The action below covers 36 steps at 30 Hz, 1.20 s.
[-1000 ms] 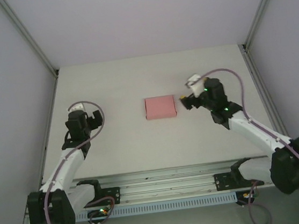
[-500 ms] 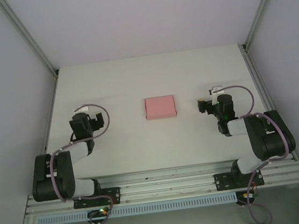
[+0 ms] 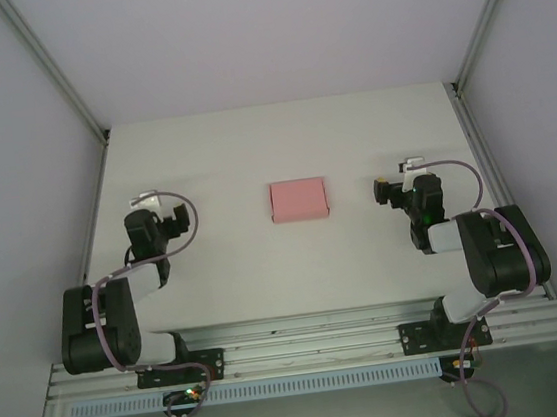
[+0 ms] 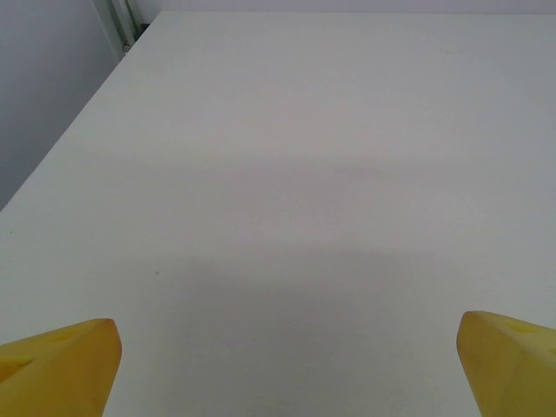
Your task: Assemble paper box
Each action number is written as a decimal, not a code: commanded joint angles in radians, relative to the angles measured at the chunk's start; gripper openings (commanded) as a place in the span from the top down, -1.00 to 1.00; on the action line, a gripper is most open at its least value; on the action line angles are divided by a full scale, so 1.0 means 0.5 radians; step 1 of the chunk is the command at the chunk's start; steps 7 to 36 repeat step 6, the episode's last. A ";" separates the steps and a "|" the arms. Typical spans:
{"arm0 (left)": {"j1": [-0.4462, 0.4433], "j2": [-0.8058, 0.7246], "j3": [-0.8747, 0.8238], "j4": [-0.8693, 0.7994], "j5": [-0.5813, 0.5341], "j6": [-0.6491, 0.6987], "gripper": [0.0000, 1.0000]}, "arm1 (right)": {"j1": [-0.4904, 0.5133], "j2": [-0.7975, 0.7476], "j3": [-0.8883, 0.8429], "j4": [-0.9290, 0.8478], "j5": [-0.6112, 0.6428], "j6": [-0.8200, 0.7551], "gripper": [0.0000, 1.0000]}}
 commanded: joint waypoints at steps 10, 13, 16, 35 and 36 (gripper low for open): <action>-0.016 -0.030 -0.045 0.172 -0.035 0.074 -1.00 | 0.012 -0.004 0.032 0.071 -0.028 0.026 -0.99; -0.016 -0.030 -0.045 0.172 -0.035 0.074 -1.00 | 0.012 -0.004 0.032 0.071 -0.028 0.026 -0.99; -0.016 -0.030 -0.045 0.172 -0.035 0.074 -1.00 | 0.012 -0.004 0.032 0.071 -0.028 0.026 -0.99; -0.016 -0.030 -0.045 0.172 -0.035 0.074 -1.00 | 0.012 -0.004 0.032 0.071 -0.028 0.026 -0.99; -0.016 -0.030 -0.045 0.172 -0.035 0.074 -1.00 | 0.012 -0.004 0.032 0.071 -0.028 0.026 -0.99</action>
